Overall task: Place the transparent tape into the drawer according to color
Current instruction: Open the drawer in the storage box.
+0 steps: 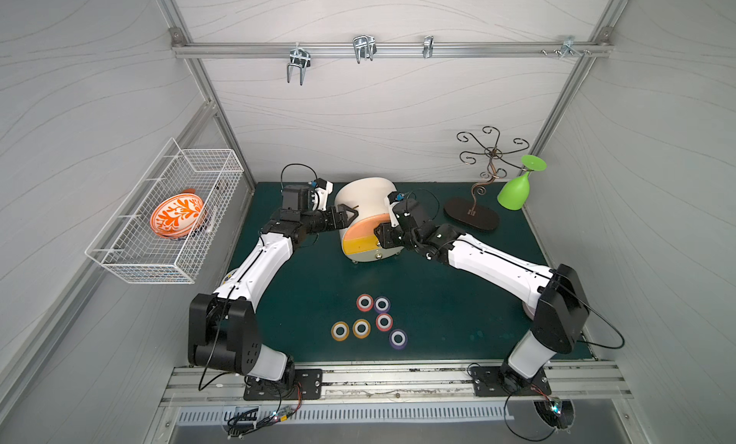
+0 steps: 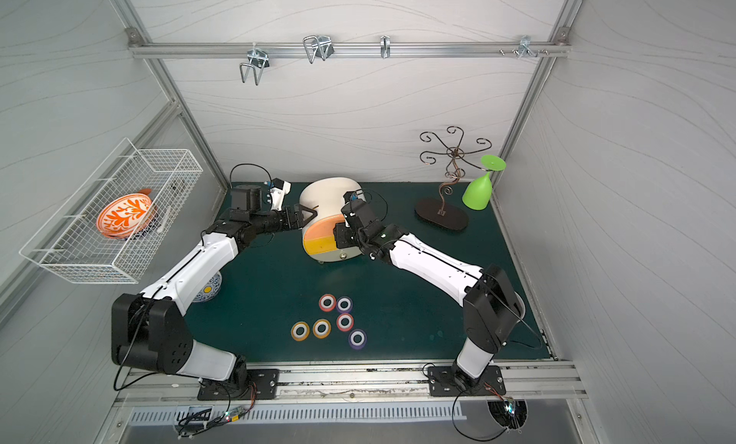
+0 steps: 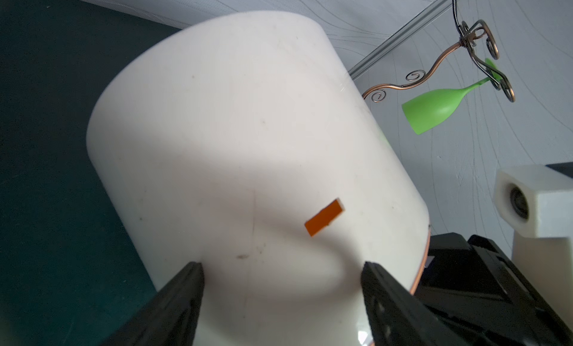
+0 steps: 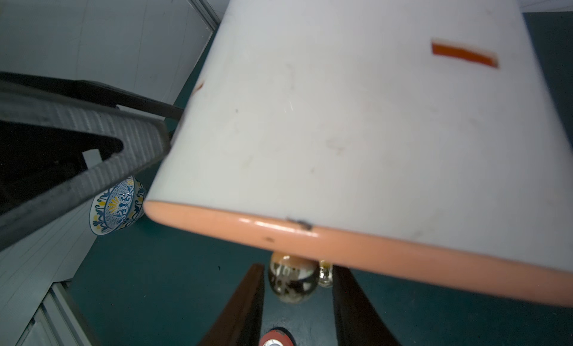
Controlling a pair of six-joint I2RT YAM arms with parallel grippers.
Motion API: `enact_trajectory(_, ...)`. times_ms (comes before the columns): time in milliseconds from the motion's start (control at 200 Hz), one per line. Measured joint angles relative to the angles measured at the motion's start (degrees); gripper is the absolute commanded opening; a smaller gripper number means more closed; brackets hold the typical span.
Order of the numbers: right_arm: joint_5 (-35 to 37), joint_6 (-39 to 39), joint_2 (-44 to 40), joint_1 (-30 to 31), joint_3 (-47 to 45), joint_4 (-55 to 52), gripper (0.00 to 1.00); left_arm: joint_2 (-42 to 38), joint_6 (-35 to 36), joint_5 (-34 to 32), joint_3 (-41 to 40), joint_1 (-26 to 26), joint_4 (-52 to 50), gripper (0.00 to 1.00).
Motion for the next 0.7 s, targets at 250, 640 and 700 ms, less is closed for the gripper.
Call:
enact_trajectory(250,1.9,0.0,0.7,0.7,0.0,0.0,0.38,0.0,0.0,0.0,0.0,0.0,0.0,0.83)
enact_trajectory(640,5.1,0.0,0.7,1.7,0.5,0.0,0.35,0.0,0.2,0.1,0.0,0.0,0.0,0.82)
enact_trajectory(700,5.1,0.0,0.7,1.8,0.7,0.0,0.34,0.0,0.2,0.1,0.0,0.0,0.0,0.82)
